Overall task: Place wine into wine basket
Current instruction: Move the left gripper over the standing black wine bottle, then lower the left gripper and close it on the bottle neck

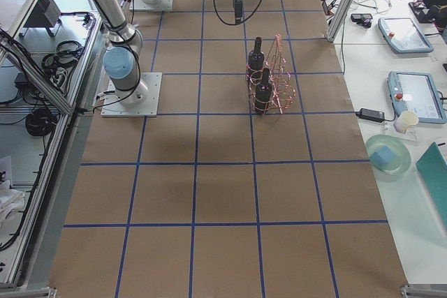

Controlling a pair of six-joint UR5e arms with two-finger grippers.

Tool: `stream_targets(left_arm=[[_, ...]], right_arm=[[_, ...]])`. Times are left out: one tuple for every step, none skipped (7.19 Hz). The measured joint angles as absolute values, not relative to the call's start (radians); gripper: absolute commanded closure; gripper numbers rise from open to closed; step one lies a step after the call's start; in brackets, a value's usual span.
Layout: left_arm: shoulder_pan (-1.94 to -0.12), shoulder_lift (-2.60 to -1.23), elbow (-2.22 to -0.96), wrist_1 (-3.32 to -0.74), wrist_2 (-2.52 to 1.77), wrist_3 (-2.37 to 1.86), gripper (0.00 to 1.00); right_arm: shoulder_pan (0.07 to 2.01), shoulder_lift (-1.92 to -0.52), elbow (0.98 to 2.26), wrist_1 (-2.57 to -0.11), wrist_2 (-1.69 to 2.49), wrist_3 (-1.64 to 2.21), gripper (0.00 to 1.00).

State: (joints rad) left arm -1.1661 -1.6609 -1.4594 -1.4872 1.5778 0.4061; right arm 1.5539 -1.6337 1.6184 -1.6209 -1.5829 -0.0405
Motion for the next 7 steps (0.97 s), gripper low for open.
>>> stream_targets(left_arm=[[-1.136, -1.715, -1.427, -1.455, 1.563, 0.465, 0.00], [-1.109, -1.767, -1.398, -1.431, 1.555, 0.501, 0.00], [-1.088, -1.812, -1.378, -1.401, 1.540, 0.523, 0.00], [-1.072, -1.848, -1.367, -1.372, 1.518, 0.539, 0.00], [-1.057, -1.877, -1.354, -1.359, 1.508, 0.555, 0.00], [-1.046, -1.904, -1.339, -1.353, 1.505, 0.568, 0.00], [-1.039, -1.931, -1.329, -1.342, 1.505, 0.575, 0.00]], right_arm=[[1.554, -1.634, 1.618, -1.621, -1.583, -0.041, 0.01], [1.554, -1.634, 1.618, -1.621, -1.583, -0.042, 0.01], [1.554, -1.634, 1.618, -1.621, -1.583, -0.042, 0.01], [1.554, -1.634, 1.618, -1.621, -1.583, -0.043, 0.01], [1.554, -1.634, 1.617, -1.621, -1.583, -0.043, 0.01], [1.554, -1.634, 1.617, -1.621, -1.583, -0.043, 0.01], [1.554, -1.634, 1.617, -1.621, -1.583, -0.043, 0.01]])
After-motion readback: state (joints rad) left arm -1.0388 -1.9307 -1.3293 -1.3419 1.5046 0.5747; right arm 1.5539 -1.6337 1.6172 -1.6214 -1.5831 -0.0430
